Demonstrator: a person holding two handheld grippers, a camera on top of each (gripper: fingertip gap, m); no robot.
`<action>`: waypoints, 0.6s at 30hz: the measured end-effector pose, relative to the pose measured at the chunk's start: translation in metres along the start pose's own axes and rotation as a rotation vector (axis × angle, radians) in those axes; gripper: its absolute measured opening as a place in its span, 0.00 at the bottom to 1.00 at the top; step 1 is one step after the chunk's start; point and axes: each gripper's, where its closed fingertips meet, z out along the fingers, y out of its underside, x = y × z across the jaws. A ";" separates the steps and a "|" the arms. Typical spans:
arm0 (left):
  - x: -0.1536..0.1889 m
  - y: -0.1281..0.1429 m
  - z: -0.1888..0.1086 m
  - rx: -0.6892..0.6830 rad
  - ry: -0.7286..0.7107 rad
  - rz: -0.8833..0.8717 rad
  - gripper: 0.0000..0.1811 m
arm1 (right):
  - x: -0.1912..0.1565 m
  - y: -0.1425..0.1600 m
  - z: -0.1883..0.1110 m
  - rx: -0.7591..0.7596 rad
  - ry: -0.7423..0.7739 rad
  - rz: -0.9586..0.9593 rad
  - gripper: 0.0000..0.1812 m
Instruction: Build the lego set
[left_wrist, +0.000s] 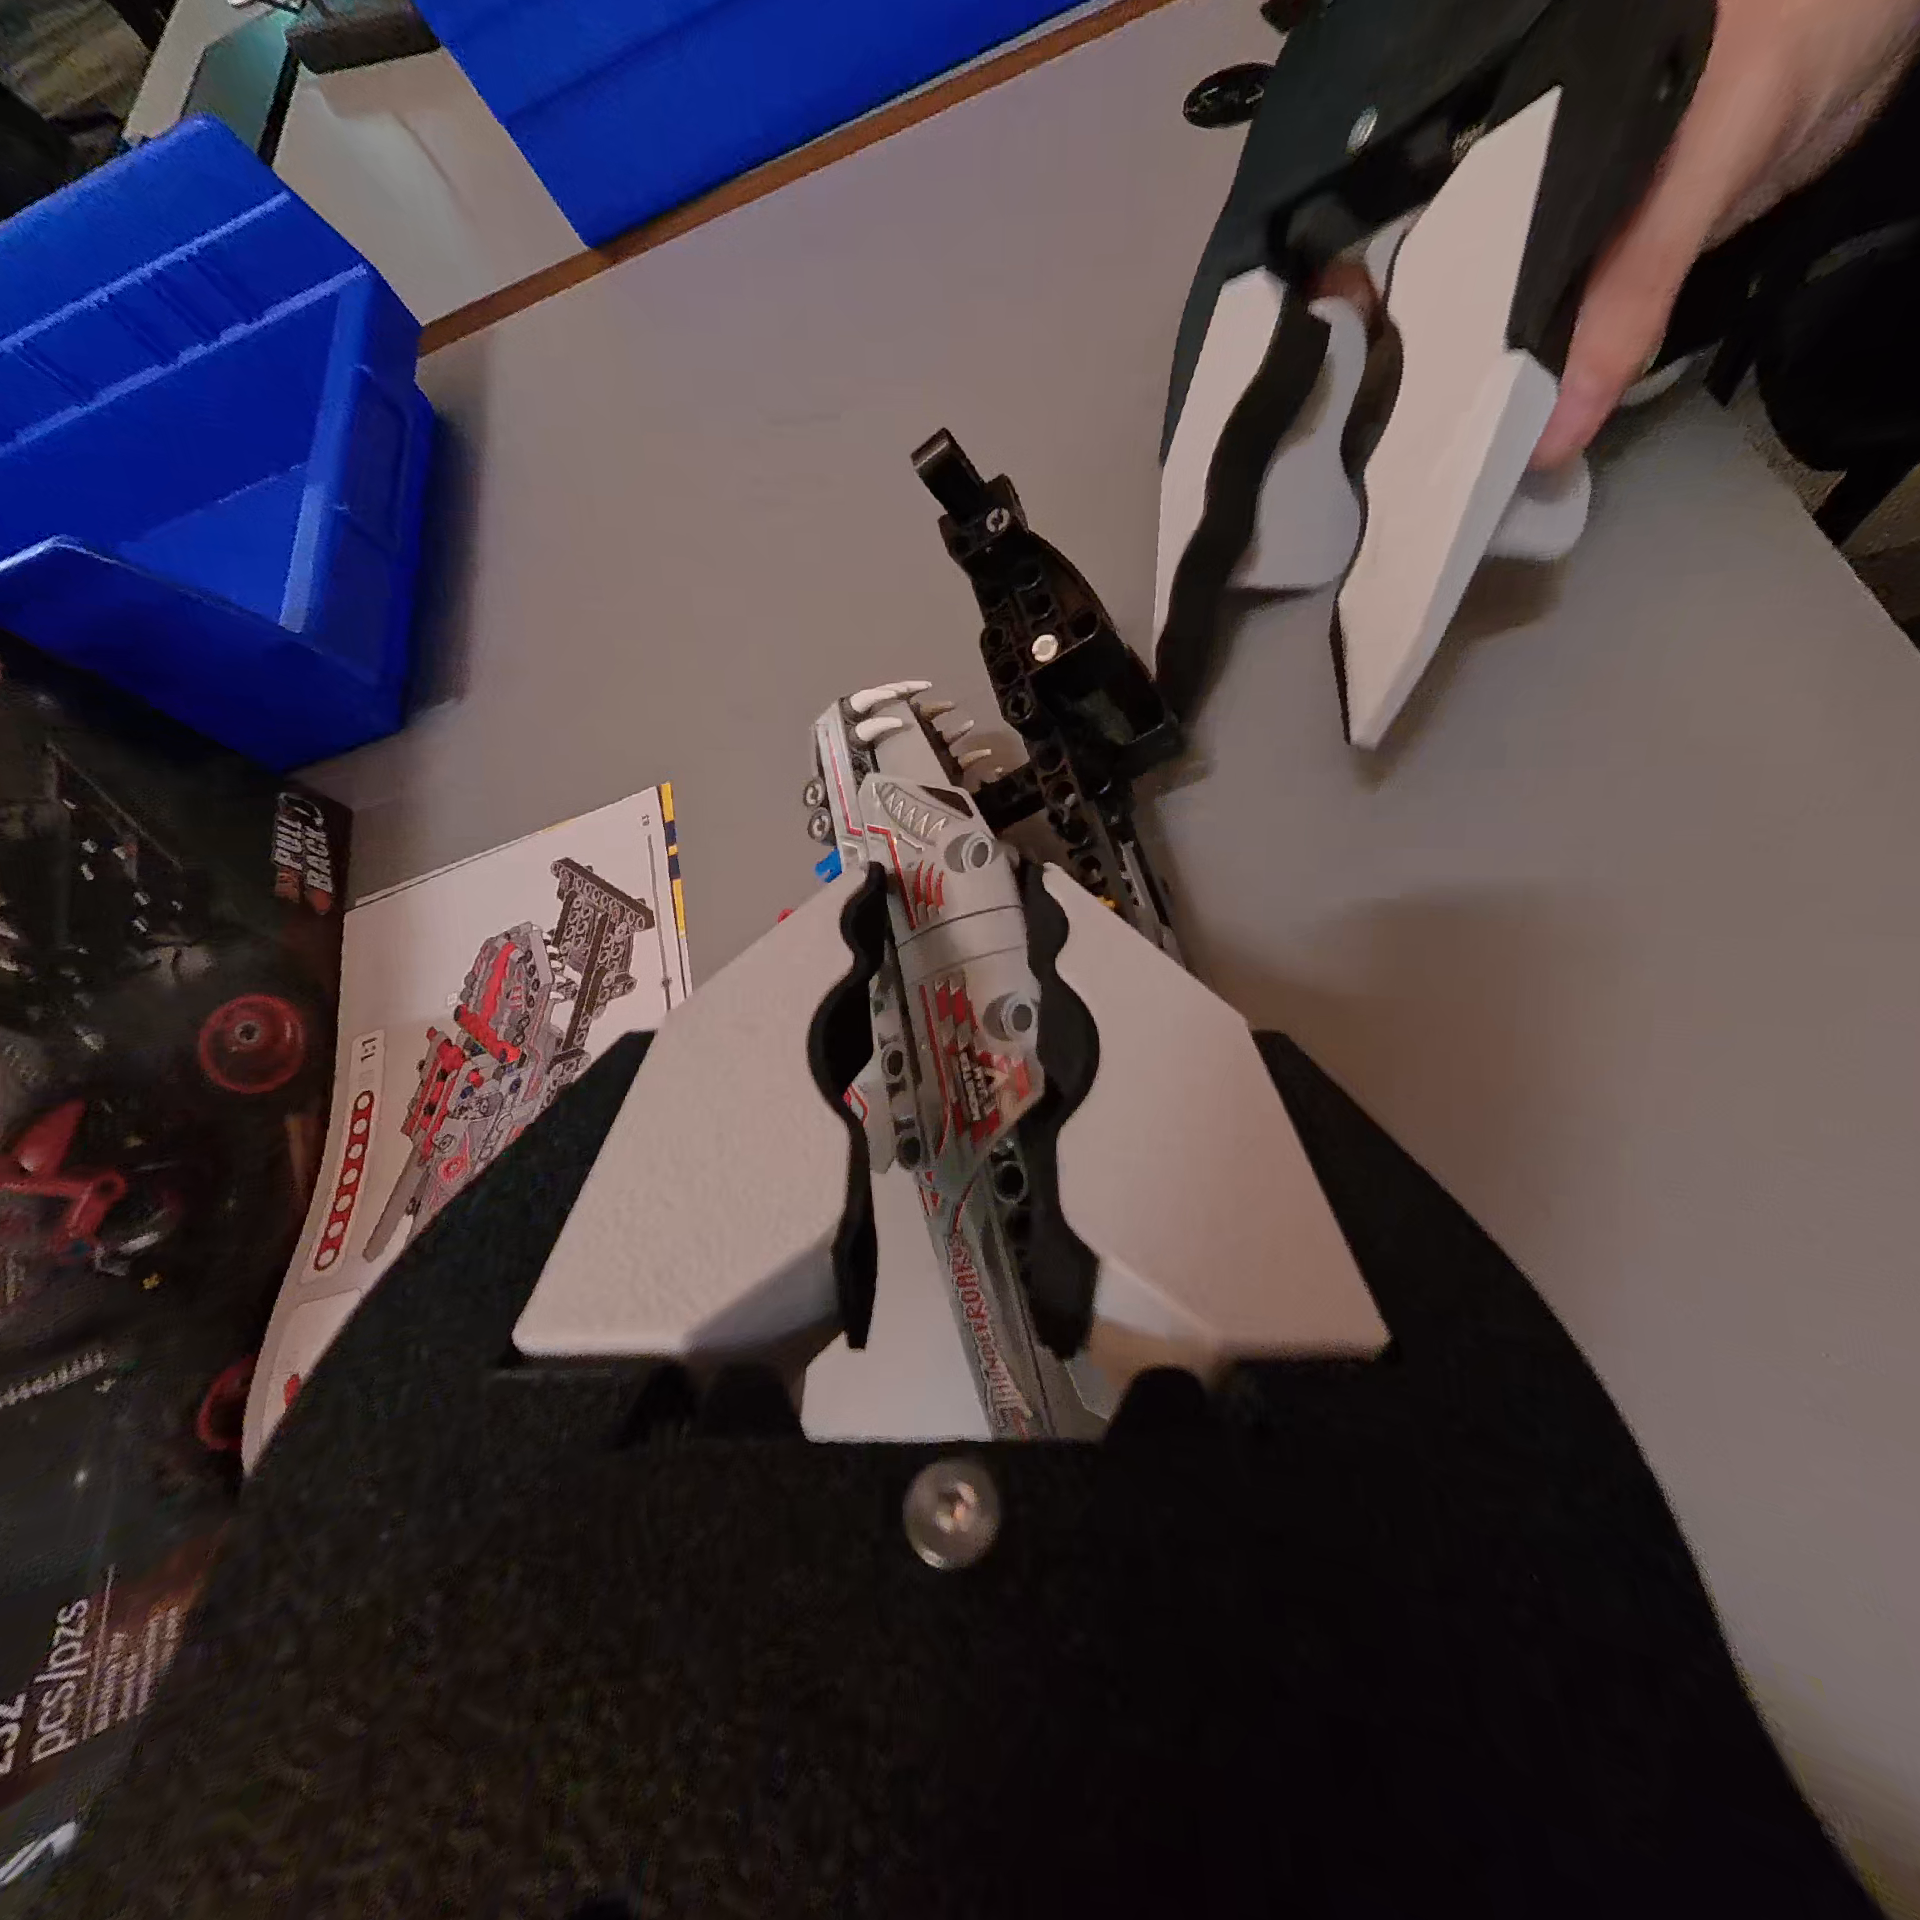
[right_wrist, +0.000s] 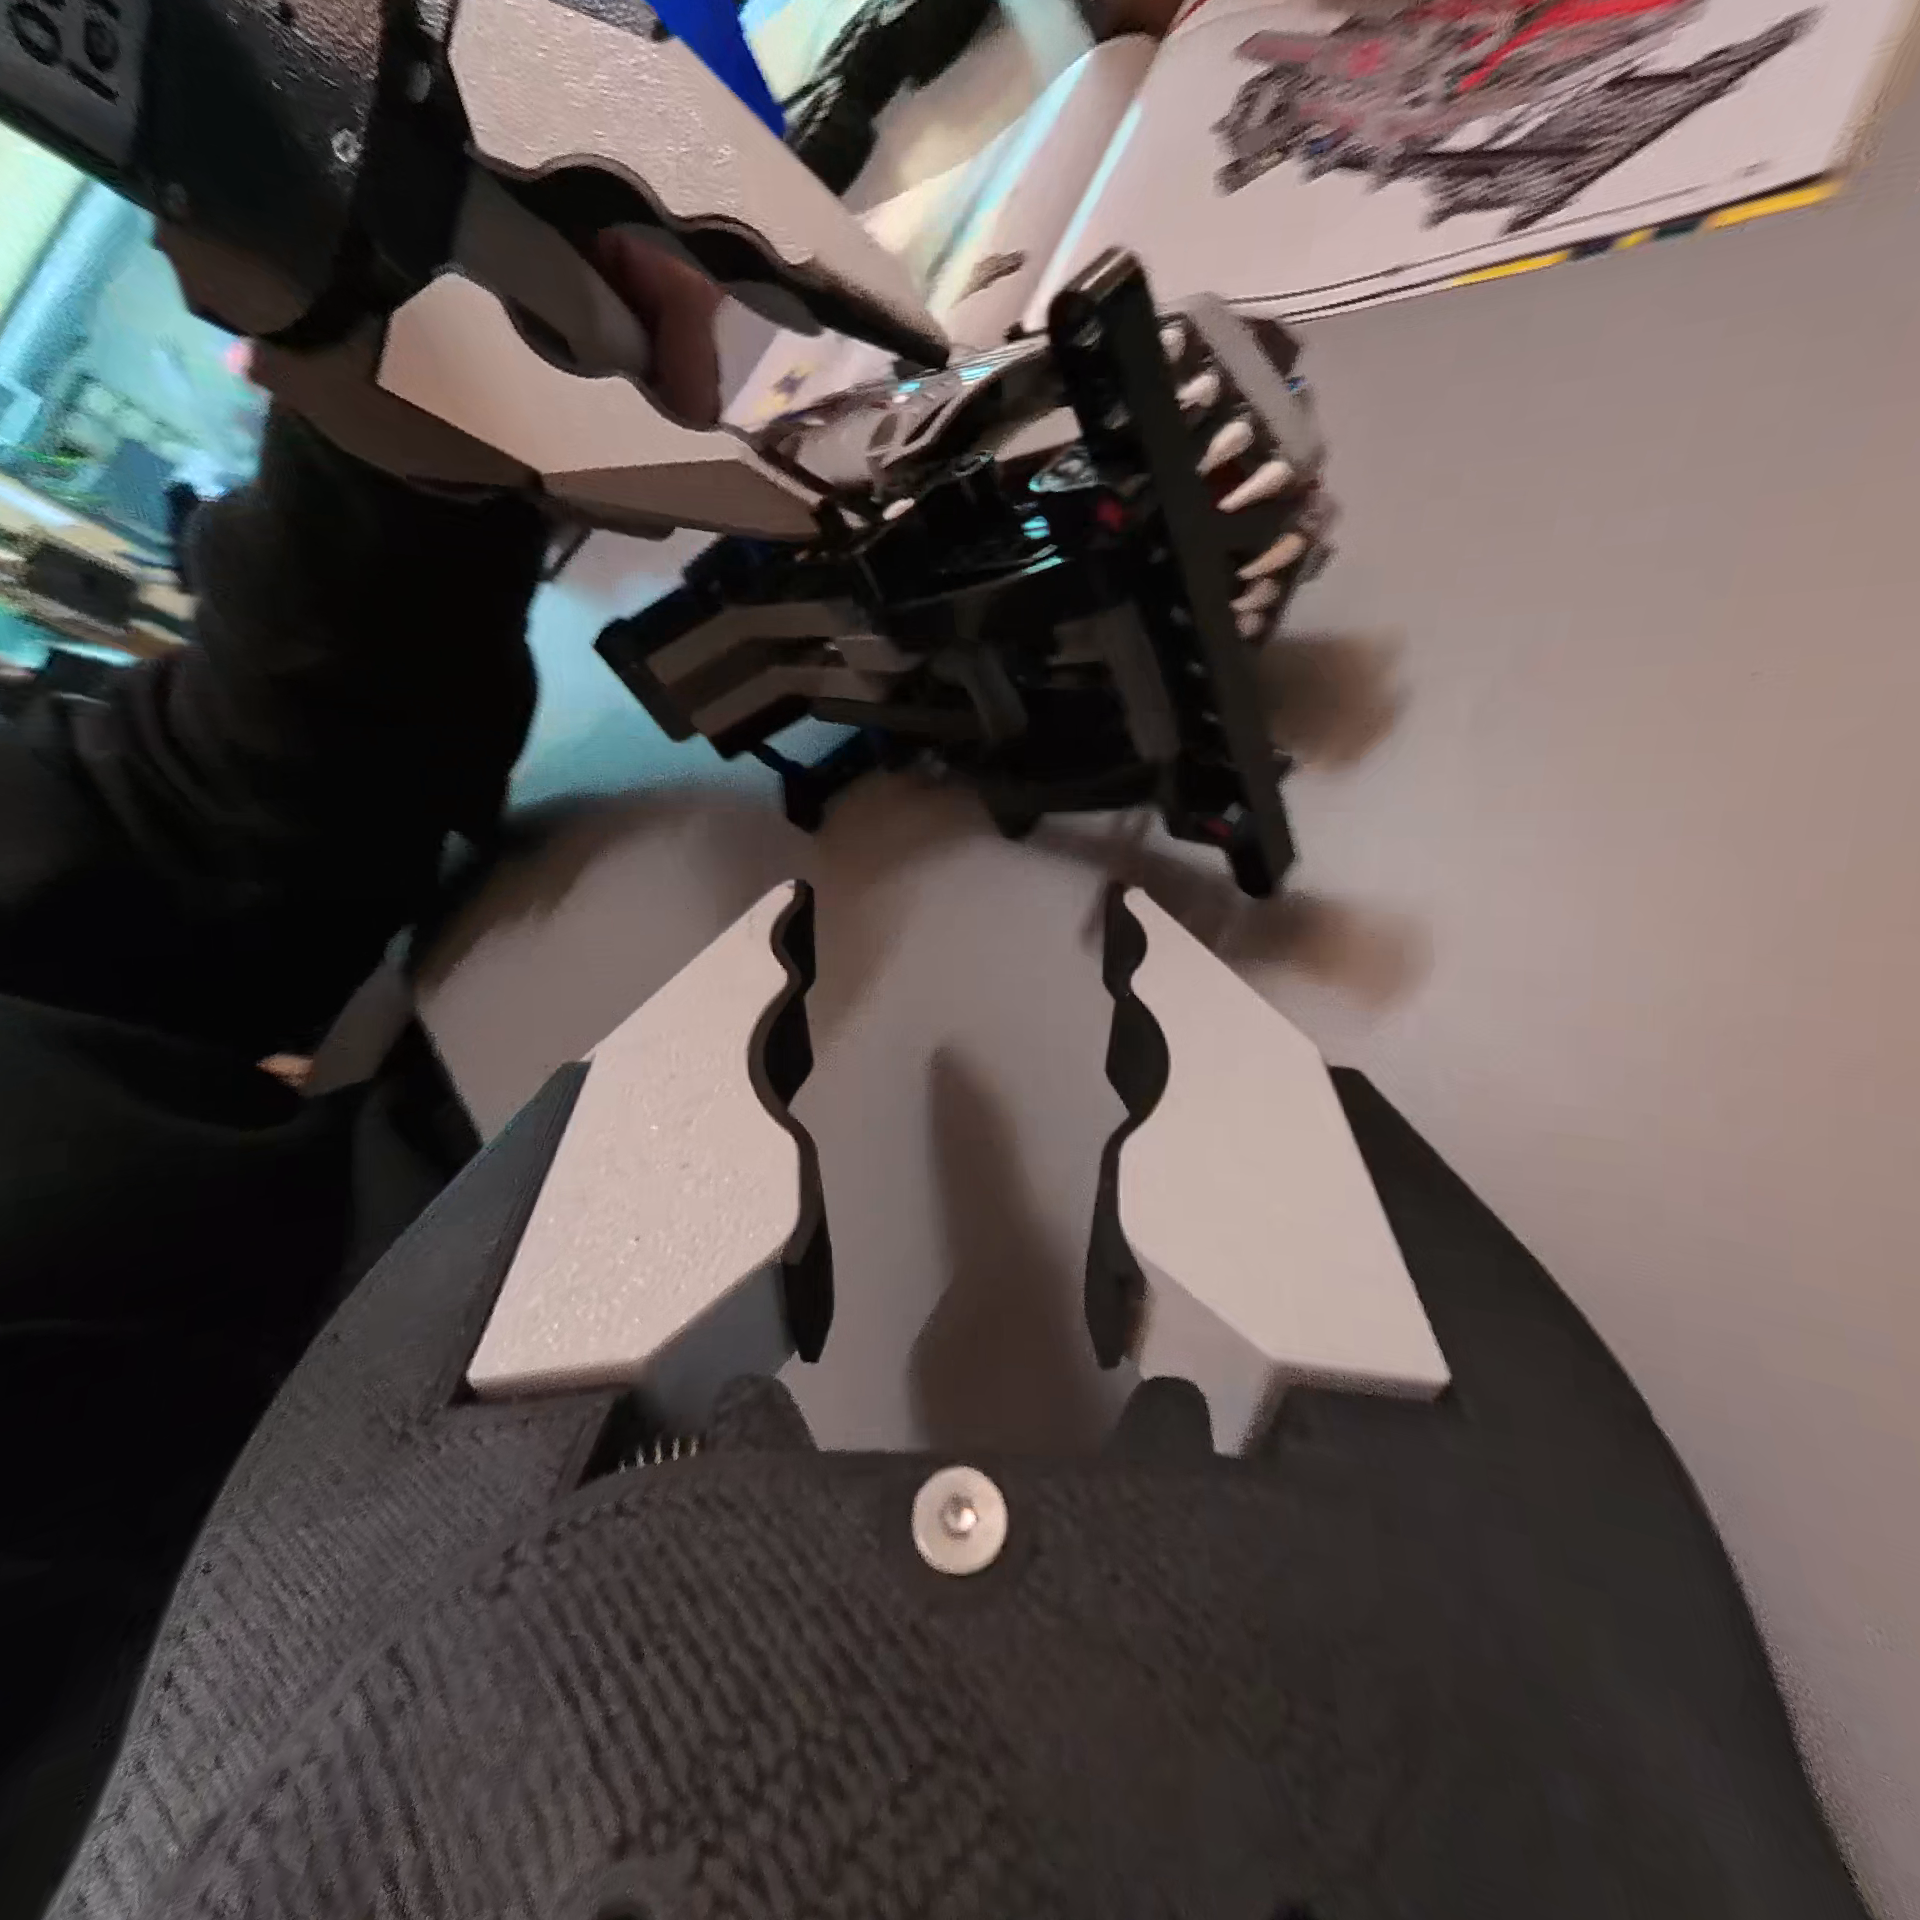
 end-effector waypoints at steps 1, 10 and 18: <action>-0.001 0.000 0.001 -0.007 -0.007 -0.001 0.14 | 0.006 -0.001 -0.008 0.016 0.047 -0.041 0.31; -0.010 -0.001 0.007 -0.043 -0.050 -0.129 0.27 | 0.039 -0.030 -0.016 -0.048 0.059 -0.450 0.57; -0.014 0.008 0.008 -0.152 -0.030 -0.321 0.35 | 0.023 -0.048 0.025 -0.113 -0.141 -0.510 0.49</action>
